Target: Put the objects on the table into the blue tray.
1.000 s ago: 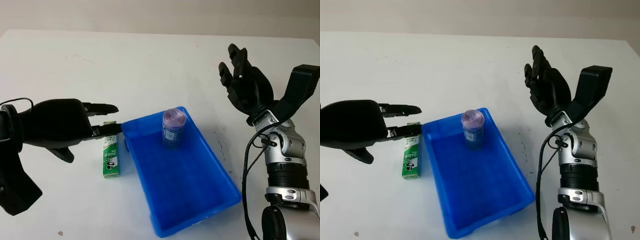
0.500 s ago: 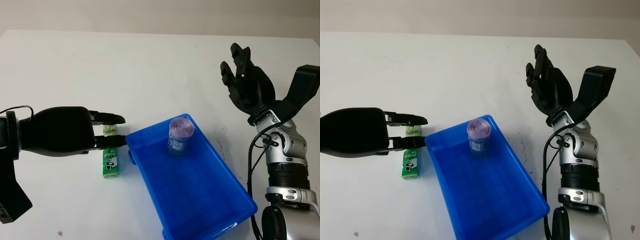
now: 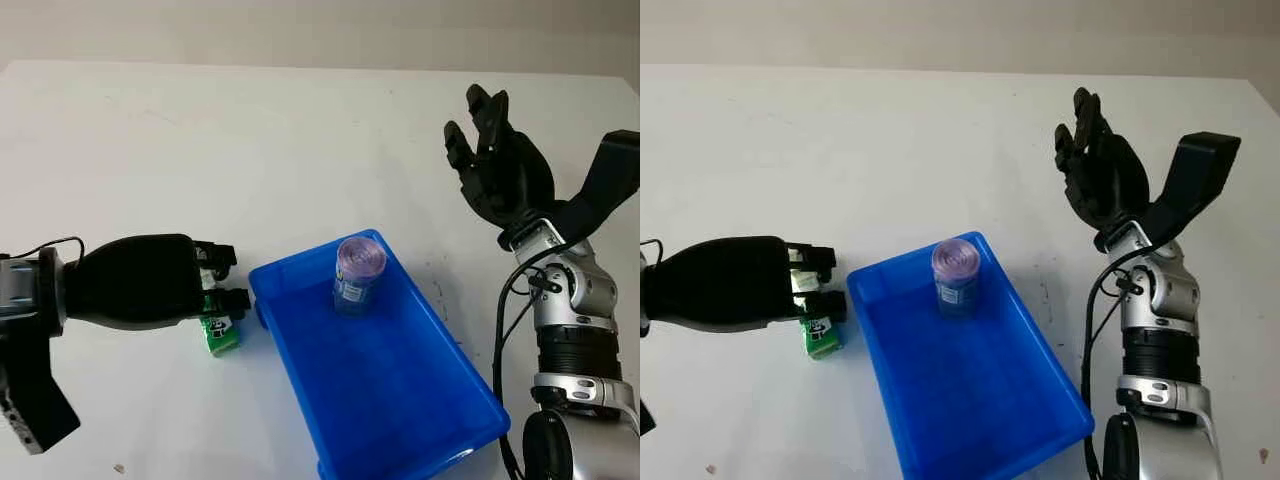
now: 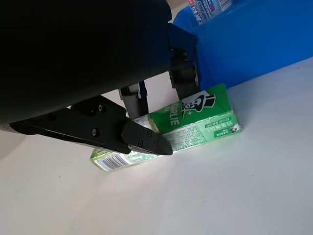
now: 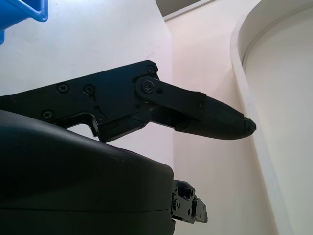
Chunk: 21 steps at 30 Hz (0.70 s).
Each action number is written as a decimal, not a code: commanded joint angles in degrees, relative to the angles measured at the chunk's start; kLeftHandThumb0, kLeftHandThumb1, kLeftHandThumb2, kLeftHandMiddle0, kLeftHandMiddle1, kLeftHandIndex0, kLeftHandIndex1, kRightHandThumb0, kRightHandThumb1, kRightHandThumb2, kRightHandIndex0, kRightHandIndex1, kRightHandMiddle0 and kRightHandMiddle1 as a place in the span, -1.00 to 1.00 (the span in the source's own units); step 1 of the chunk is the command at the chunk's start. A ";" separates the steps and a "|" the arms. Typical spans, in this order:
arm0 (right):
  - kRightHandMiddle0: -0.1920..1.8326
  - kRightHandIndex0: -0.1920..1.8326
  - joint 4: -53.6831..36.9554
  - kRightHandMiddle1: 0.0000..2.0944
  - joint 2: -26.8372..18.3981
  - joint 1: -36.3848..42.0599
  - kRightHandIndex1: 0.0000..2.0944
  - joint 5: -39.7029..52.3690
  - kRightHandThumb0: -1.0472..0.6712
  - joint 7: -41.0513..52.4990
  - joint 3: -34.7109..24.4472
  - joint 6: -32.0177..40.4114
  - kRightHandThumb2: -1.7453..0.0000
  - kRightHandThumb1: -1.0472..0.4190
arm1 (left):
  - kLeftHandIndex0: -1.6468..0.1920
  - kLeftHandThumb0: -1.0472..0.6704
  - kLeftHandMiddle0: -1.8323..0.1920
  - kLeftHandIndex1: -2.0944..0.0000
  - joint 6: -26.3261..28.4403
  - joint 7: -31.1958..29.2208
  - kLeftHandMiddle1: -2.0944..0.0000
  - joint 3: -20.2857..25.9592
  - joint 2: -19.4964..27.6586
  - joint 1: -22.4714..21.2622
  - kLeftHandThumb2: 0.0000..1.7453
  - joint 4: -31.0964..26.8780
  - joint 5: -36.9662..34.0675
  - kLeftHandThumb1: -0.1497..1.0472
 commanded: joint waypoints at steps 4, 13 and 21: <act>-1.00 -1.00 -1.51 -1.00 -0.21 0.79 -1.00 0.79 -0.63 0.44 -0.49 0.18 0.18 -1.00 | 0.55 0.05 0.63 -0.40 1.29 -0.77 -0.49 -3.81 0.63 0.05 -0.94 1.63 1.74 0.93; -1.00 -1.00 -2.20 -1.00 -0.47 1.27 -1.00 0.45 -0.64 0.52 -0.31 0.18 0.18 -1.00 | 0.53 0.16 0.51 -0.99 4.70 8.83 -0.90 -6.76 0.52 -4.26 -0.85 5.52 6.70 0.99; -1.00 -1.00 -1.89 -1.00 0.32 0.88 -1.00 1.37 -0.63 -0.08 -0.36 0.86 0.18 -1.00 | 0.54 0.18 0.66 -0.75 13.03 2.17 -0.98 -2.94 -0.19 -8.48 -0.94 11.84 -4.61 0.88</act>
